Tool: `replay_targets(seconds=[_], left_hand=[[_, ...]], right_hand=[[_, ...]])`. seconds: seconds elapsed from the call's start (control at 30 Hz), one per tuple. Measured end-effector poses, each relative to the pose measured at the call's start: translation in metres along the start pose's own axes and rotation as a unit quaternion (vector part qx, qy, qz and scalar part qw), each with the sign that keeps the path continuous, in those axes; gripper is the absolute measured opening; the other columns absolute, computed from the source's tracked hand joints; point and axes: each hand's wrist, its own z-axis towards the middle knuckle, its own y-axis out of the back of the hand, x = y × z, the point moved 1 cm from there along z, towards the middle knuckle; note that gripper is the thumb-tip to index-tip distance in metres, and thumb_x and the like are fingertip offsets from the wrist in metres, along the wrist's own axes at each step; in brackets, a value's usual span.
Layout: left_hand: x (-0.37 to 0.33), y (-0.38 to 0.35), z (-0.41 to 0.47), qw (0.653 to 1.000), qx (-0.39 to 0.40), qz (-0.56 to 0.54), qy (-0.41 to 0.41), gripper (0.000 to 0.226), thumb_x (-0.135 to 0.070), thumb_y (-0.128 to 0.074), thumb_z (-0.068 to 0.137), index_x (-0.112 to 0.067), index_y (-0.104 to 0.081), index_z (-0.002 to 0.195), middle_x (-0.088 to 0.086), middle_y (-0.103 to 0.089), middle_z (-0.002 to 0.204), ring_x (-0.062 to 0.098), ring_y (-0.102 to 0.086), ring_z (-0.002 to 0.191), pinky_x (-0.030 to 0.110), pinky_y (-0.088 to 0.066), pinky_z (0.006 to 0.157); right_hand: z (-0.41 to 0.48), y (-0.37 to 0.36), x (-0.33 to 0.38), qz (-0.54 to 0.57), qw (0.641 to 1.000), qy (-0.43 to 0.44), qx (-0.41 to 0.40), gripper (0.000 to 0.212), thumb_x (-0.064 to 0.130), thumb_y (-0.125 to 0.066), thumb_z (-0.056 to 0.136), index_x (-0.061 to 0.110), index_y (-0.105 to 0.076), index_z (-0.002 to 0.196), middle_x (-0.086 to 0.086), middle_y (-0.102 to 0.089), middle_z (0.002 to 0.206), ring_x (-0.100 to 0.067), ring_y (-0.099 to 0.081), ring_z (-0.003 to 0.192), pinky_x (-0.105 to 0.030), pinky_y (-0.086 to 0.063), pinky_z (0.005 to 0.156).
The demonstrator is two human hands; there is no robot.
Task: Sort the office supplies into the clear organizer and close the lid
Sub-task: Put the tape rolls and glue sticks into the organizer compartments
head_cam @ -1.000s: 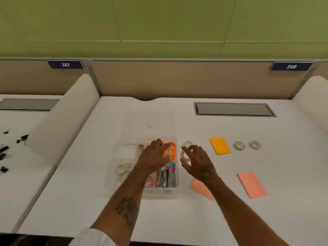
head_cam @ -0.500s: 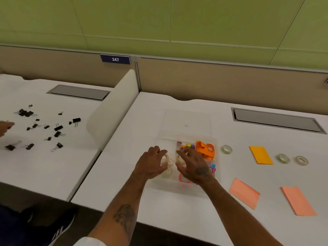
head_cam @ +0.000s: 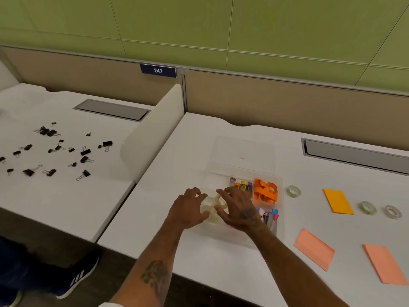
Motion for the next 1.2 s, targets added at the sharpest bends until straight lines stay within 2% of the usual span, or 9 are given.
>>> replay_targets(seconds=[0.1, 0.27, 0.43, 0.53, 0.67, 0.8, 0.93, 1.13, 1.2], left_hand=[[0.007, 0.001, -0.001, 1.0, -0.018, 0.011, 0.019, 0.063, -0.054, -0.045, 0.093, -0.023, -0.036, 0.146, 0.003, -0.033, 0.153, 0.021, -0.03, 0.14, 0.039, -0.035, 0.106], [0.015, 0.002, -0.003, 0.996, -0.035, 0.063, 0.048, 0.066, -0.051, -0.031, 0.1, -0.023, -0.01, 0.155, 0.008, -0.008, 0.163, 0.025, -0.006, 0.15, 0.045, -0.016, 0.119], [0.017, 0.002, -0.003, 0.994, -0.041, 0.086, 0.061, 0.069, -0.055, -0.026, 0.1, -0.025, 0.004, 0.155, 0.01, 0.005, 0.163, 0.029, 0.007, 0.15, 0.052, -0.003, 0.119], [0.016, 0.0, -0.002, 0.993, -0.048, 0.088, 0.063, 0.07, -0.057, -0.023, 0.099, -0.027, 0.008, 0.154, 0.01, 0.009, 0.163, 0.03, 0.01, 0.15, 0.053, 0.0, 0.118], [0.013, 0.0, 0.001, 0.992, -0.051, 0.098, 0.06, 0.071, -0.06, -0.019, 0.098, -0.029, 0.016, 0.151, 0.01, 0.015, 0.162, 0.03, 0.015, 0.149, 0.053, 0.004, 0.118], [0.004, 0.002, 0.008, 0.992, -0.064, 0.098, 0.037, 0.071, -0.062, -0.02, 0.097, -0.03, 0.013, 0.151, 0.01, 0.014, 0.162, 0.031, 0.014, 0.149, 0.055, 0.004, 0.117], [-0.009, 0.002, 0.016, 0.993, -0.064, 0.099, 0.011, 0.073, -0.067, -0.012, 0.093, -0.031, 0.012, 0.151, 0.01, 0.013, 0.162, 0.031, 0.012, 0.149, 0.056, 0.003, 0.117], [-0.042, -0.003, 0.033, 0.994, -0.056, 0.093, -0.028, 0.083, -0.074, 0.023, 0.075, -0.033, 0.019, 0.148, 0.008, 0.02, 0.16, 0.031, 0.018, 0.148, 0.055, 0.009, 0.116], [-0.055, -0.005, 0.039, 0.994, -0.054, 0.086, -0.041, 0.084, -0.075, 0.022, 0.076, -0.034, 0.018, 0.148, 0.008, 0.019, 0.16, 0.03, 0.017, 0.148, 0.055, 0.008, 0.116]], right_hand=[[-0.001, -0.004, 0.003, 0.006, 1.0, 0.01, 0.009, 0.052, 0.051, -0.054, 0.087, 0.018, -0.056, 0.128, -0.007, -0.063, 0.106, -0.02, -0.059, 0.096, -0.04, -0.049, 0.091], [0.0, -0.006, 0.008, 0.0, 0.999, 0.017, 0.032, 0.055, 0.053, -0.051, 0.088, 0.018, -0.053, 0.131, -0.006, -0.064, 0.111, -0.021, -0.061, 0.098, -0.043, -0.048, 0.094], [-0.001, -0.009, 0.009, -0.004, 0.998, 0.017, 0.056, 0.06, 0.058, -0.048, 0.088, 0.019, -0.049, 0.134, -0.006, -0.063, 0.117, -0.023, -0.06, 0.102, -0.044, -0.047, 0.096], [-0.006, -0.01, 0.006, -0.004, 0.998, -0.002, 0.062, 0.067, 0.064, -0.044, 0.088, 0.021, -0.046, 0.139, -0.01, -0.057, 0.131, -0.027, -0.056, 0.116, -0.047, -0.044, 0.102], [-0.01, -0.006, -0.004, -0.016, 0.994, -0.053, 0.093, 0.075, 0.072, -0.032, 0.088, 0.03, -0.026, 0.15, -0.01, -0.026, 0.158, -0.028, -0.025, 0.144, -0.05, -0.019, 0.116], [-0.019, 0.002, -0.017, -0.045, 0.988, -0.107, 0.098, 0.08, 0.079, -0.02, 0.085, 0.038, -0.003, 0.152, -0.004, 0.007, 0.162, -0.024, 0.008, 0.149, -0.05, -0.001, 0.12], [-0.031, 0.017, -0.027, -0.068, 0.982, -0.148, 0.092, 0.083, 0.079, -0.016, 0.085, 0.035, 0.0, 0.153, -0.005, 0.013, 0.161, -0.024, 0.015, 0.148, -0.052, 0.0, 0.12], [-0.058, 0.035, -0.048, -0.096, 0.973, -0.189, 0.094, 0.085, 0.081, -0.017, 0.084, 0.035, 0.008, 0.152, -0.004, 0.019, 0.16, -0.025, 0.018, 0.147, -0.053, 0.003, 0.117], [-0.067, 0.039, -0.057, -0.097, 0.969, -0.207, 0.095, 0.085, 0.083, -0.01, 0.082, 0.036, 0.009, 0.151, -0.005, 0.018, 0.16, -0.025, 0.017, 0.147, -0.054, 0.002, 0.116]])
